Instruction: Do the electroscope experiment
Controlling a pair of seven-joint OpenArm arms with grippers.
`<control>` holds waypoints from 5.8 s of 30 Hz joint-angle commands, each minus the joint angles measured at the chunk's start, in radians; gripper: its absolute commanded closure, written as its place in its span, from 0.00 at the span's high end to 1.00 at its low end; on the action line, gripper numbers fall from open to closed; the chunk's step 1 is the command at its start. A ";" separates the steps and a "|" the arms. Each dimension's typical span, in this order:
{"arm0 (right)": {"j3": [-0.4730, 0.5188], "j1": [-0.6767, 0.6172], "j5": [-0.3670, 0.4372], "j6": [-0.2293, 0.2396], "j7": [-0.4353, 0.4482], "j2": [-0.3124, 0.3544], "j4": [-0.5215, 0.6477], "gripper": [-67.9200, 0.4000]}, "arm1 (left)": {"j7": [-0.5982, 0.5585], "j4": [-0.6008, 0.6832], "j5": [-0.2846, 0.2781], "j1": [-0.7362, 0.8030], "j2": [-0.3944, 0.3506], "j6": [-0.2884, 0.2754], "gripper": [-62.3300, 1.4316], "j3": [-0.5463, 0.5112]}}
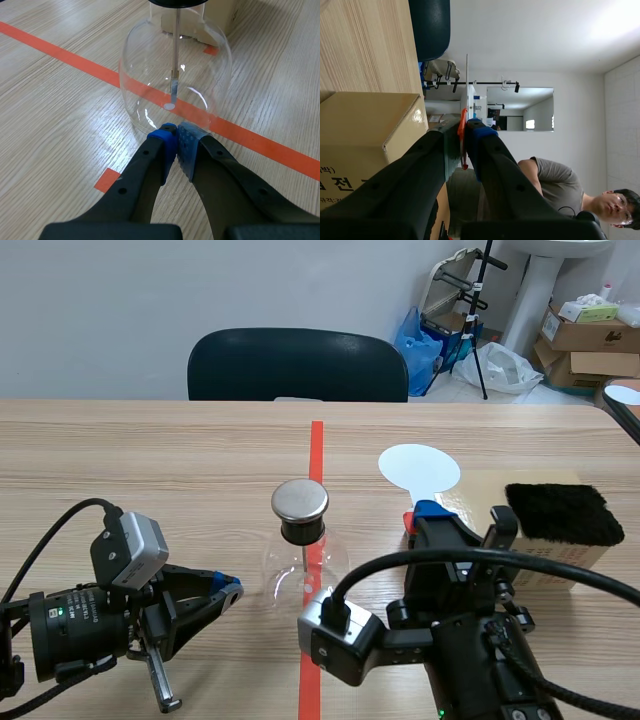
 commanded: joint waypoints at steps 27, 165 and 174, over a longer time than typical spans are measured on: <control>0.006 0.011 -0.001 -0.013 -0.007 0.005 0.004 0.02 | -0.013 0.020 -0.010 -0.006 0.005 -0.005 0.07 -0.003; 0.575 0.047 0.198 -0.211 0.768 -0.101 -0.356 0.50 | 0.234 1.059 -0.269 0.826 -0.125 0.025 1.00 -0.476; 0.575 0.047 0.212 -0.245 0.761 -0.101 -0.356 1.00 | 0.234 1.059 -0.269 0.826 -0.125 0.025 1.00 -0.476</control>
